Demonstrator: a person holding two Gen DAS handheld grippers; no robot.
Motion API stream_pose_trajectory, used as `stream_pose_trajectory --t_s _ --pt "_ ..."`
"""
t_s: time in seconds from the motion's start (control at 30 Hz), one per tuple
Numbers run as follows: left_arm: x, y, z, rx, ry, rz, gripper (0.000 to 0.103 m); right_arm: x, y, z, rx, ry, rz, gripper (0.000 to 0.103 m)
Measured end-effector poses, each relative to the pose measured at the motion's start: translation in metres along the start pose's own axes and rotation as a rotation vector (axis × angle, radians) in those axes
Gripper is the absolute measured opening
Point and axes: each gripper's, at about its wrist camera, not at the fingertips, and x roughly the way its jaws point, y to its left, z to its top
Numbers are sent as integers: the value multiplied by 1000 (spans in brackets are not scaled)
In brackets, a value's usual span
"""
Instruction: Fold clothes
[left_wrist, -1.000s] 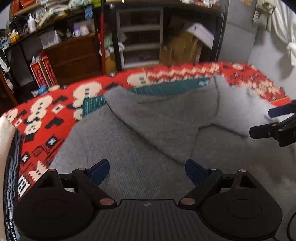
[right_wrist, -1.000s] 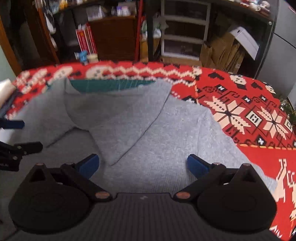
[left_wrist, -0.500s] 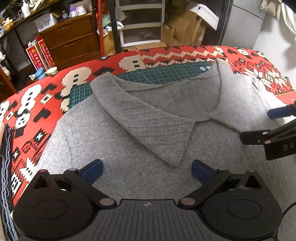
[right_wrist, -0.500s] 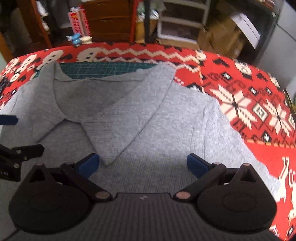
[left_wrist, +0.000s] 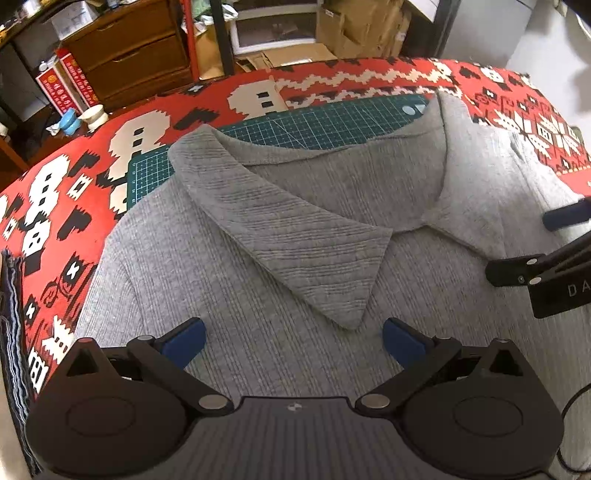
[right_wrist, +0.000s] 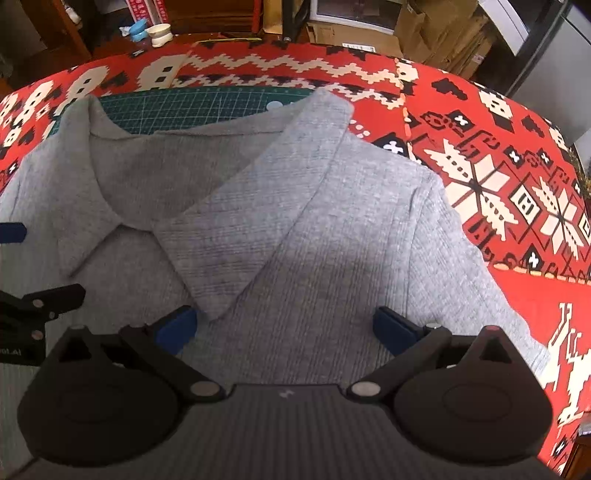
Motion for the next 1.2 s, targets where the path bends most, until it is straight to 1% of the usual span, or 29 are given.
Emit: stream_pose_trajectory --t_s 0.03,0.07,0.1,0.13,0.17,0.2,0.23,0.27,0.3,0.33,0.37,0.4,0.43,0.47,0.5,0.53,0.63,0.7,0.9,1.0,1.1,1.13,1.17,1.2 --pt "-1 0 2 12 18 0 98 -2 -2 3 -13 14 14 100" --pt "-5 4 6 1 21 -3 87 -9 -3 4 -25 -2 19 98" --pt "-10 7 9 -10 23 -5 81 -19 -4 7 -19 -31 23 96" --pt "-15 11 12 -22 26 -7 77 -28 -5 10 -12 -60 28 95" --pt "-20 15 16 -34 28 -10 77 -38 -6 13 -5 -89 32 94" --pt "-27 20 21 -57 5 -19 77 -45 -6 19 -4 -108 47 86" --pt "-34 25 27 -80 -18 -27 71 -52 -5 24 -2 -127 62 75" --pt "-38 28 33 -96 -36 -34 62 -55 -2 31 -10 -144 77 70" --pt "-41 32 42 -119 -51 -51 57 -55 2 38 -22 -156 95 57" --pt "-40 33 49 -133 -55 -71 50 -55 6 46 -35 -167 113 38" --pt "-38 35 56 -148 -60 -91 38 -50 10 53 -45 -168 131 31" --pt "-31 32 62 -145 -50 -103 31 -44 16 61 -59 -167 137 20" --pt "-24 30 68 -141 -39 -114 14 -38 22 69 -73 -165 143 14" --pt "-18 28 74 -137 -29 -125 7 -34 26 73 -85 -175 152 12" --pt "-12 25 77 -135 -35 -139 8 -30 31 77 -98 -184 161 10" --pt "-6 23 81 -132 -41 -153 8 -24 33 80 -107 -180 172 10" --pt "9 18 88 -127 -39 -162 8 -6 42 85 -125 -160 185 7" --pt "16 21 93 -136 -52 -158 5 6 46 90 -129 -167 166 6" --pt "23 29 105 -163 -71 -171 5 20 45 107 -77 -185 183 5" --pt "19 33 106 -176 -61 -168 5 13 40 104 -69 -180 186 6" --pt "8 41 103 -180 -68 -159 5 -5 24 98 -54 -207 178 8" --pt "3 45 102 -187 -71 -157 6 -10 17 97 -47 -218 163 8" --pt "0 49 101 -192 -78 -142 9 -14 8 96 -37 -229 135 8" --pt "-2 54 101 -196 -86 -126 10 -17 0 96 -26 -235 116 9"
